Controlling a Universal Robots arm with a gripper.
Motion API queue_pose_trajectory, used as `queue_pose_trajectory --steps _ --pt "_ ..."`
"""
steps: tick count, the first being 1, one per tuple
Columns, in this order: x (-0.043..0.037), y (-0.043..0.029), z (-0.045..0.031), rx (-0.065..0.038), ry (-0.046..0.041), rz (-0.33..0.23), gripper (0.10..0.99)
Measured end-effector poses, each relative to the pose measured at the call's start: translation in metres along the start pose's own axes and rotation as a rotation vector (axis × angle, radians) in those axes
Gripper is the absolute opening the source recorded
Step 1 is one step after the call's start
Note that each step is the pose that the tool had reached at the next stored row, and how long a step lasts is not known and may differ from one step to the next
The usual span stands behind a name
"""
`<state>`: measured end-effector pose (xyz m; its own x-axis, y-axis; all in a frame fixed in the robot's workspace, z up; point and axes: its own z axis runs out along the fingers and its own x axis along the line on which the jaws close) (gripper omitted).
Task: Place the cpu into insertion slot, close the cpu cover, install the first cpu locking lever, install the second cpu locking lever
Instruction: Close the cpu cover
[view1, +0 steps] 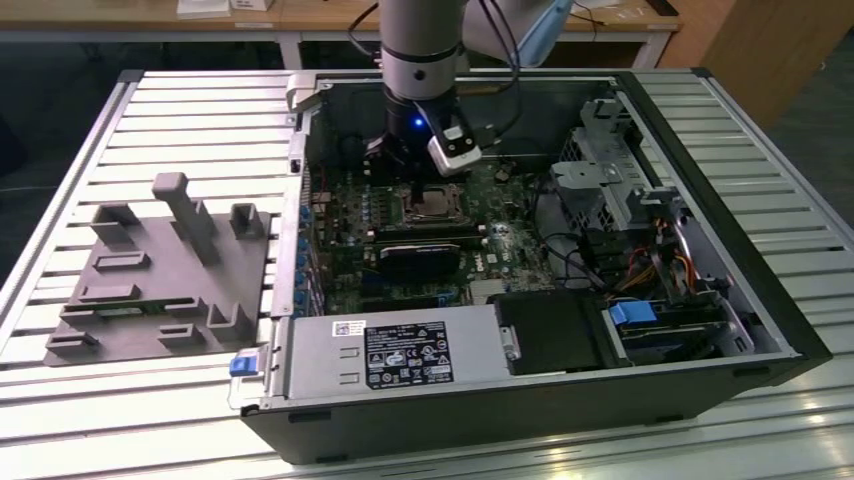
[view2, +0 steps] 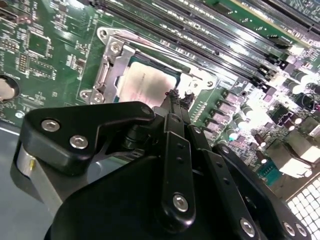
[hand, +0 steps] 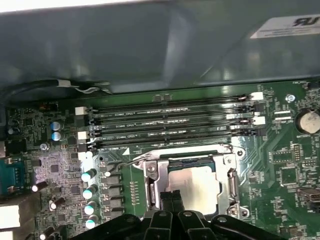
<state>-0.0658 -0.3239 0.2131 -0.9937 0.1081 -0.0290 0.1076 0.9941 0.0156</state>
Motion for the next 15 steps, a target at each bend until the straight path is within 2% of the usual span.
queue_pose_trajectory --steps 4,5,7,9,15 --pt "0.0027 -0.0004 0.0027 -0.001 -0.0002 0.0 0.106" --pt "0.0035 -0.0006 0.003 -0.006 0.0002 0.0 0.106" --pt "0.004 -0.0006 0.0034 -0.024 0.0021 0.0 0.106" --pt "0.0042 -0.001 0.0041 -0.031 0.0026 0.0 0.106" --pt "0.0056 -0.0015 0.0074 -0.032 0.0018 0.0 0.106"
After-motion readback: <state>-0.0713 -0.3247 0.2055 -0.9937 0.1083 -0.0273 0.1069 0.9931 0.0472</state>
